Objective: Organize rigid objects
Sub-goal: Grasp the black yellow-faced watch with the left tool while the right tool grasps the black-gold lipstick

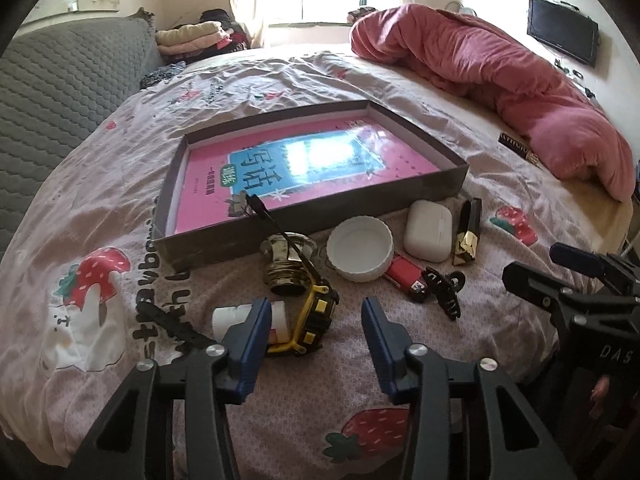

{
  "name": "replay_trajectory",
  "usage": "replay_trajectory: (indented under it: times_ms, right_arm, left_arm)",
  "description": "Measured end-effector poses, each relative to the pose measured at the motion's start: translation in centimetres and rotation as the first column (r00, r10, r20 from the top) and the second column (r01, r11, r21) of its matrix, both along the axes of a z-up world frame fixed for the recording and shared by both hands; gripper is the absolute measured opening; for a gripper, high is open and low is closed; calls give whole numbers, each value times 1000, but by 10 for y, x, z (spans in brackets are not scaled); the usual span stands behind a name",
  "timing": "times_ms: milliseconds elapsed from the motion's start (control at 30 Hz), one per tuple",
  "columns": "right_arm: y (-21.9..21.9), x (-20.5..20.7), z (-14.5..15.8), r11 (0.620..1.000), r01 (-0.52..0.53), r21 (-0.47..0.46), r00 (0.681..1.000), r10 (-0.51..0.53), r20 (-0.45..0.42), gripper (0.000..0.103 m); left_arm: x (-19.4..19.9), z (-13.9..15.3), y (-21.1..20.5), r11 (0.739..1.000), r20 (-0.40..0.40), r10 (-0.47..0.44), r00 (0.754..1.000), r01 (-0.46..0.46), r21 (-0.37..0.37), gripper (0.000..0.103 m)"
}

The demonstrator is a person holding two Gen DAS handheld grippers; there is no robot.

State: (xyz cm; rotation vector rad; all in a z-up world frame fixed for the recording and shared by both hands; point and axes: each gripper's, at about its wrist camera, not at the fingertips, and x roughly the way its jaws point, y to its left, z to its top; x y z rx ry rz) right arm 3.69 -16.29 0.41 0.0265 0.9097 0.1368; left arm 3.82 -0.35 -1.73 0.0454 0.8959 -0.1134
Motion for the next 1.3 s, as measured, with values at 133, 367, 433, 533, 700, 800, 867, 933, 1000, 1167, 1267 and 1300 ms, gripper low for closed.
replay_trajectory:
  times_ms: [133,367,433,533,700,800,867,933,1000,1167,1267,1300]
  right_arm:
    - [0,3,-2,1000,4,-6,1000,-4,-3,91]
    - [1,9,-6,1000,4,-14,1000,-4,-8,91]
    - [0,13,-8,1000,6,-18,1000,-6,-16,91]
    - [-3,21,-11,999,25,-25,1000,-25,-18,91]
    - [-6,37,-19,998,53,-44,997,-55,-44,91]
    - [-9,46,-24,997,66,-46,996,-69,-63,91]
    - [-11,51,-25,996,80,-50,995,-83,-61,91]
    - [-13,57,-27,995,90,-44,993,-93,-66,91]
    - [-14,64,-29,995,93,-33,993,-95,-68,91]
    - [-8,78,-37,996,74,-39,992,-78,-99,88]
    - [-7,78,-37,996,73,-53,992,-78,-98,82]
    - [-6,78,-36,996,67,-54,993,-72,-96,74]
  left_arm:
    - [5,-6,2,1000,-23,-8,1000,8,2,33]
    - [8,-8,0,999,-28,-33,999,34,32,26]
    - [9,-8,-5,997,-26,-41,999,43,61,25]
    - [10,-10,-10,995,-34,-50,998,53,85,22]
    - [14,-12,-13,994,-39,-44,998,48,100,22]
    - [16,-14,-18,991,-32,-47,998,51,127,21]
    - [17,-15,-20,989,-30,-52,998,56,134,20]
    - [19,-16,-22,989,-29,-54,998,57,137,20]
    - [20,-17,-22,988,-25,-57,998,60,143,20]
    - [23,-18,-24,985,-18,-62,998,64,162,19]
    - [23,-18,-26,981,-9,-67,998,67,184,19]
    - [23,-18,-26,979,-7,-67,998,67,190,19]
